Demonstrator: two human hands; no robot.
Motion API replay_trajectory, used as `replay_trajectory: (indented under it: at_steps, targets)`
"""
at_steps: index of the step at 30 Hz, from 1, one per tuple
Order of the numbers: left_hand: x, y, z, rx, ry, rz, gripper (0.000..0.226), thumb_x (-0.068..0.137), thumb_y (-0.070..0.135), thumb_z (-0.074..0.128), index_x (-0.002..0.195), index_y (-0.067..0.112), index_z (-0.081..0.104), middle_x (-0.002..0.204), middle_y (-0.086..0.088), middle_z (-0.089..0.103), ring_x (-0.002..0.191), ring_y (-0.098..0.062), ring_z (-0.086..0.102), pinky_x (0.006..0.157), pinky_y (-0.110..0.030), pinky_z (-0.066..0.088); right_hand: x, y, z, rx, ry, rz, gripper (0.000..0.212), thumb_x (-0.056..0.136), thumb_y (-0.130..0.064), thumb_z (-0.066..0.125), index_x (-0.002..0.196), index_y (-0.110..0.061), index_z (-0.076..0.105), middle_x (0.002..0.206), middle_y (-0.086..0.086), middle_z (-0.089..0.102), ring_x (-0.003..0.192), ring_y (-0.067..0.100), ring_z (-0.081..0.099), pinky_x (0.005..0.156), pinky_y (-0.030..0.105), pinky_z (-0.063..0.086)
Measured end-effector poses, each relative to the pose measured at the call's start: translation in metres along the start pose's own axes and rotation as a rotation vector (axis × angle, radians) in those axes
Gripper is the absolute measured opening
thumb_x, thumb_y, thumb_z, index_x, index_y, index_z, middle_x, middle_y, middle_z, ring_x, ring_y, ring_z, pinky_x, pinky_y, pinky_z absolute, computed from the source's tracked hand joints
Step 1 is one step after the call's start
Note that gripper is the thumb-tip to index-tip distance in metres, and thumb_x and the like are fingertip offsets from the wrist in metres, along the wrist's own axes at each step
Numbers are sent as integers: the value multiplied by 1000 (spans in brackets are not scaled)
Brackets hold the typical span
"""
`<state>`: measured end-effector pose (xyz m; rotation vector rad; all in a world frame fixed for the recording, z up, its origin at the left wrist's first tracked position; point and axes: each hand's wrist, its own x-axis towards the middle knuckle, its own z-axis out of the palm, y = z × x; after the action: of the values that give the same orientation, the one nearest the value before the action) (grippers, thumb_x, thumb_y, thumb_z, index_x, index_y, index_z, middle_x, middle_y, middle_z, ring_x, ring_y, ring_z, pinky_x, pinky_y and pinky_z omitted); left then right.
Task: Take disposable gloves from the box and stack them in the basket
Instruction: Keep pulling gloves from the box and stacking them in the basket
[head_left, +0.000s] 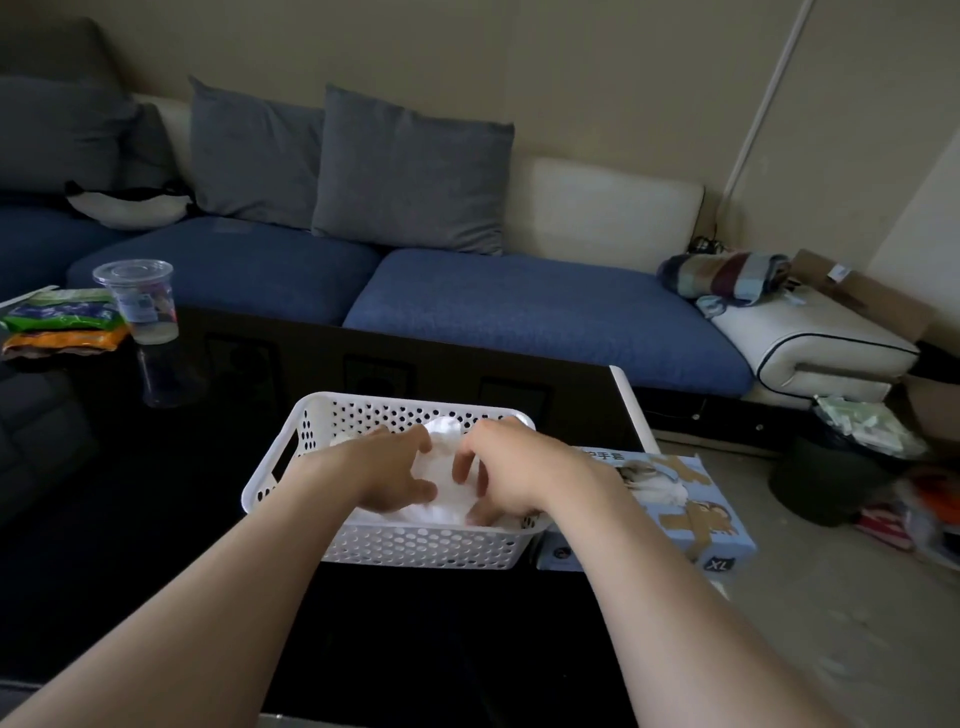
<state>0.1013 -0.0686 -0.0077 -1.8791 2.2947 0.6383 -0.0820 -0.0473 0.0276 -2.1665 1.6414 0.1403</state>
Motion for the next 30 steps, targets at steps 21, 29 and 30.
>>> replay_trajectory:
  at_steps: [21,29,30]
  targets:
    - [11,105,22,125,341,504,80,84,81,54,147,33,46,153,10,45,151,-16,21,118,-50,23,-33,118,2,209,328,471,25,92,-32,77,106,-13,67,100,7,66,89,22,66,76,35,58]
    - [26,128,28,273,148,426,93,84,79,58,158,27,36,165,6,37,162,-21,-6,120,-71,-9,-24,120,8,240,266,395,24,100,-37,72,107,-14,76,90,1,69,75,12,60,58,25,38]
    - [27,129,28,277,143,418,94,83,79,59,158,27,37,165,6,36,162,-21,-5,120,-70,-10,-23,120,8,232,267,388,24,100,-36,70,106,-14,76,91,1,70,76,12,59,58,25,38]
